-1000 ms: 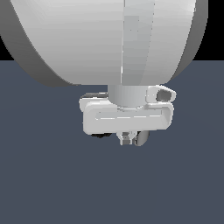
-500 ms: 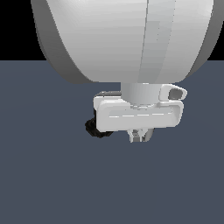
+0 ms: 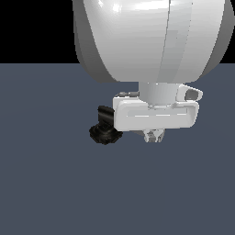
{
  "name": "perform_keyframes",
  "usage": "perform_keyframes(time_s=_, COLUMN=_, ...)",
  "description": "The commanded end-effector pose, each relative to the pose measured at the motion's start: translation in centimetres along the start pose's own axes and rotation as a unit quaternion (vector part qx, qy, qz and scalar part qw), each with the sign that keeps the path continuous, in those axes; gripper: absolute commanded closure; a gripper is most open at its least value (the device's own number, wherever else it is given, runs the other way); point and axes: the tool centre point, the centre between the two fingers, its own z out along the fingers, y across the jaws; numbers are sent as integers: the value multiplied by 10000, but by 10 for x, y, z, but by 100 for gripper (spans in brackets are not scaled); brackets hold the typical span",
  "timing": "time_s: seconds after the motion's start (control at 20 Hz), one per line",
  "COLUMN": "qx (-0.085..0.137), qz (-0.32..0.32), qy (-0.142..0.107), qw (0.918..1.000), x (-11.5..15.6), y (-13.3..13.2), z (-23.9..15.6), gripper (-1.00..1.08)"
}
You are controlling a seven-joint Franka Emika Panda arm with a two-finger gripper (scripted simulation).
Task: Turn on the faucet by rotating a designated handle.
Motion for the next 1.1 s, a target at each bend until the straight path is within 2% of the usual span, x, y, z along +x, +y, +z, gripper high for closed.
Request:
perform_keyframes(time_s=0.0, qx=-11, qz=-87, qy=34, qw=10000, x=14, y=1, z=0, gripper=108)
perform_keyframes(time_s=1.05, qx=-14, qz=-47, qy=39, qw=10000, x=72, y=55, z=-1, gripper=108)
